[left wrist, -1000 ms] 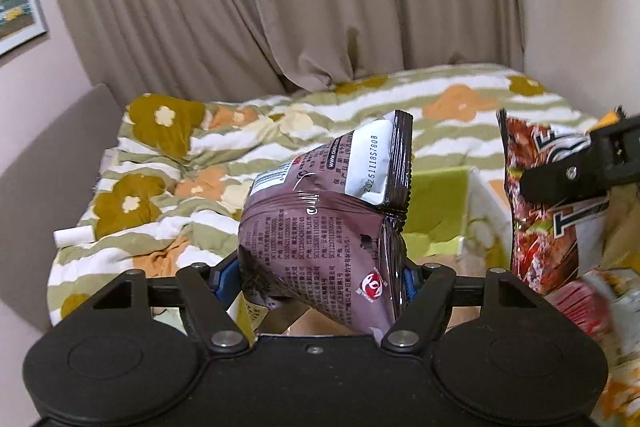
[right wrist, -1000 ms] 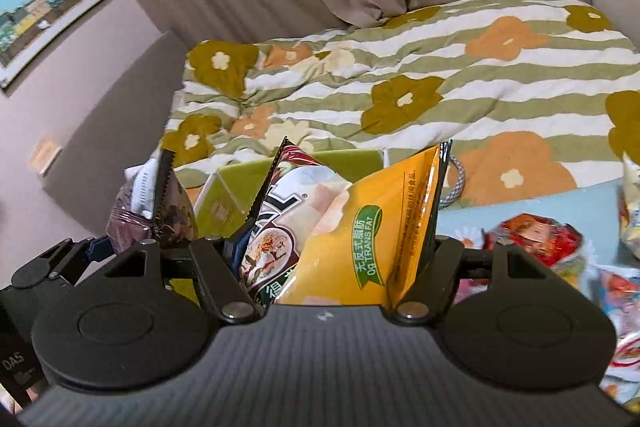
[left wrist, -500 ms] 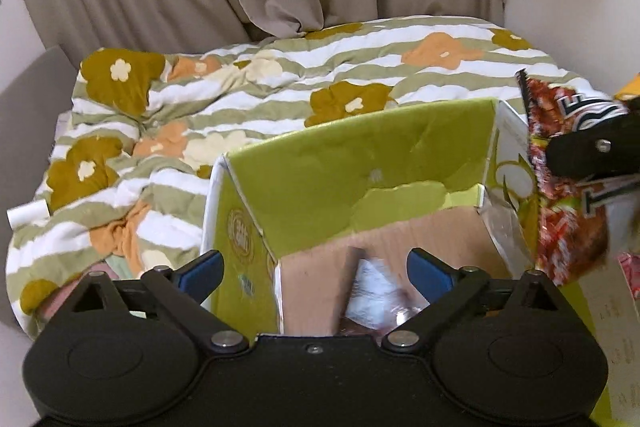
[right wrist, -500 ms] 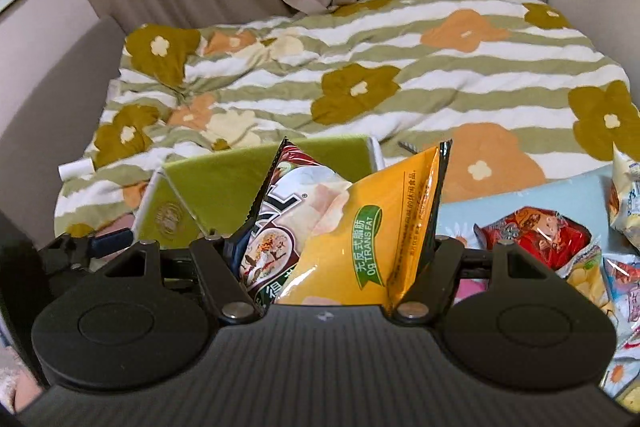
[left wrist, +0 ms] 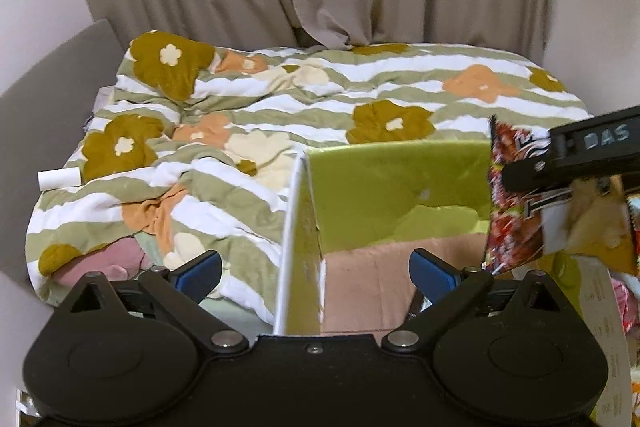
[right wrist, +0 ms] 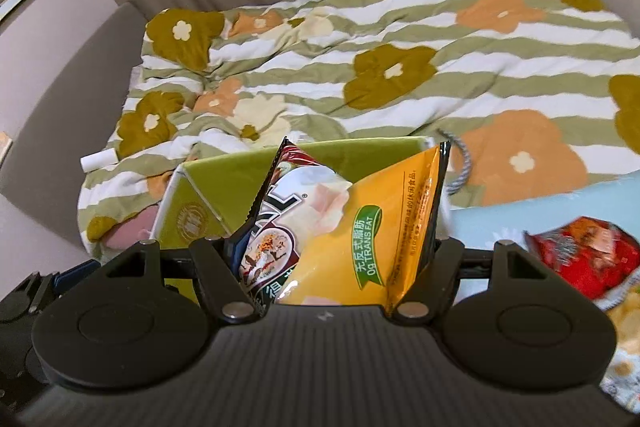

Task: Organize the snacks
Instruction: 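Carry both bags over the cardboard box and release them inside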

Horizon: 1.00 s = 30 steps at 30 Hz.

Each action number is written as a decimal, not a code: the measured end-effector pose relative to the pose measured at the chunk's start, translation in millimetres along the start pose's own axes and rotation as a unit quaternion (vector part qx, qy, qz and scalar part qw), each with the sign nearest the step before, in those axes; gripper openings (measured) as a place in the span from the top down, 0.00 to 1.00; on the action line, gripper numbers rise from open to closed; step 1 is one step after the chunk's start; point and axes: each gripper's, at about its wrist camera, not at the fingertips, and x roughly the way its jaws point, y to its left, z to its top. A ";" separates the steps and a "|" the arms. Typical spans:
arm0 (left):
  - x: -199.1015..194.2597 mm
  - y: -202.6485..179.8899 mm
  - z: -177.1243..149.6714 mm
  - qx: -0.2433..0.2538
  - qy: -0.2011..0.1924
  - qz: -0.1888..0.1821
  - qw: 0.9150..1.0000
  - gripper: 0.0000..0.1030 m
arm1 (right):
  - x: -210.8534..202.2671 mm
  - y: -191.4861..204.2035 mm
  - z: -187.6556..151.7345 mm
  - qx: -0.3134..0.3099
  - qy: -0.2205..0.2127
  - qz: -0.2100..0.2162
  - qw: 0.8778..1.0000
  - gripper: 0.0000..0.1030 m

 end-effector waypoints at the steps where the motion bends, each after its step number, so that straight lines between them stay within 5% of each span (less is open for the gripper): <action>1: 0.6 1.1 1.1 -0.002 -0.001 0.002 1.000 0.01 | 5.1 0.5 2.0 0.002 0.004 0.003 1.000 0.18; 6: 5.4 3.7 1.4 -0.003 0.006 0.014 1.000 0.01 | 34.3 4.3 9.7 0.002 0.027 0.013 1.000 0.17; 11: 8.5 8.0 -1.0 -0.012 0.011 0.017 1.000 0.01 | 54.5 7.8 8.7 -0.014 0.036 -0.002 0.999 0.00; 14: 6.7 10.2 -3.6 -0.024 0.013 0.018 0.999 0.01 | 58.9 6.5 5.1 -0.017 0.047 -0.009 0.999 0.00; 30: -36.7 17.6 -5.4 -0.041 -0.028 0.012 0.999 0.01 | 6.1 21.0 -7.9 -0.071 -0.002 -0.036 0.997 0.00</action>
